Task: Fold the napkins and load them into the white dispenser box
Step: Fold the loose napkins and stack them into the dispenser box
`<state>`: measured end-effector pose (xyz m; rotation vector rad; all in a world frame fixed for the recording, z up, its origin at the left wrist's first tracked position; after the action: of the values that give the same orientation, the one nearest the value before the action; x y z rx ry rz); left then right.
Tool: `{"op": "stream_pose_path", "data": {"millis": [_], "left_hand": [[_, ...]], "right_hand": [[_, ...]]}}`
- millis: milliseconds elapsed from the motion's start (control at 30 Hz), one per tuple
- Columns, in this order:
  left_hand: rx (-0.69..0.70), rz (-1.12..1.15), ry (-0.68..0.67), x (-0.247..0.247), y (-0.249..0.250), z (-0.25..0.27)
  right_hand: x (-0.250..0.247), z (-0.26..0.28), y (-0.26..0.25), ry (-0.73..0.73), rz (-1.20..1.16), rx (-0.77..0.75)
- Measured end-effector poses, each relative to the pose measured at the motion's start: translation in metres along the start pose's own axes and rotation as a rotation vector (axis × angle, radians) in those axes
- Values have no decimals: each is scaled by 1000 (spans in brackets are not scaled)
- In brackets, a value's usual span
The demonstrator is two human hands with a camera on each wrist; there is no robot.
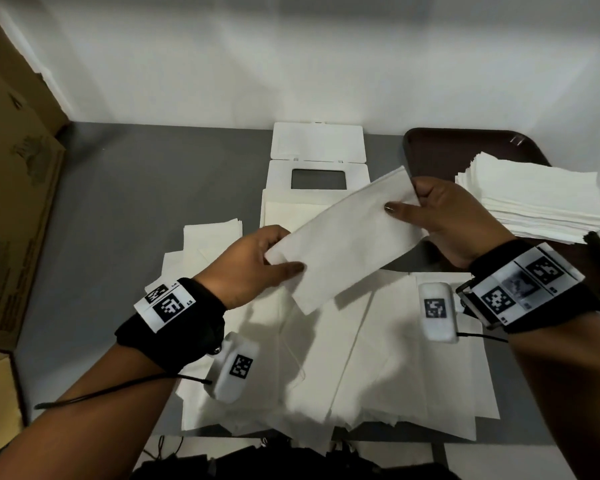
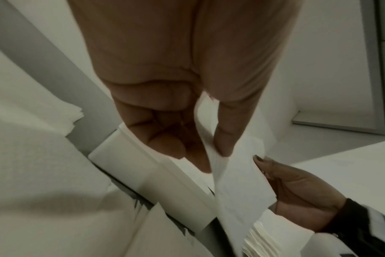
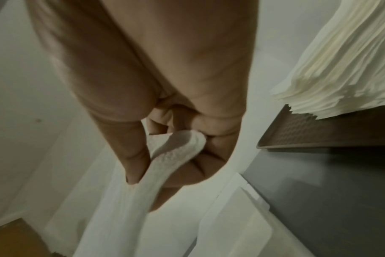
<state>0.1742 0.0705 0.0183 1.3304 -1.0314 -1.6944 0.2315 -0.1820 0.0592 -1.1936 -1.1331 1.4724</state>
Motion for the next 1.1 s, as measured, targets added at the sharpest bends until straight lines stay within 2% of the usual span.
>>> {"op": "stream_pose_path", "data": {"millis": [167,367,567,867,1100], "left_hand": [[-26,182,234,-24,-7,-20],[-104,136,439,-47,-22,-47],[-204,-4,382,-43,-45,-50],[-227,24,393,-39,-48,-46],[-210,-37,417,-40,-44,-42]], "right_hand": [[-6,-6,24,-10,-109,143],[-12,-24,42,87,-222,195],[-12,-40,53,167,-157,218],[20,-53,54,166,22,213],[19,-58,49,198,334,121]]}}
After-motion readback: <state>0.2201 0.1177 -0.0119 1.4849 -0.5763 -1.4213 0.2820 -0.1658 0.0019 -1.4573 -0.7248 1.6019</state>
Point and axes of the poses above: each hand's wrist, its own z-axis away from the middle knuckle, its own x-axis out of the palm, y = z × x, the point moved 6 cm from there along -z, towards the middle knuckle, and after that the axes turned 5 degrees about y, right-handed, at the moved point
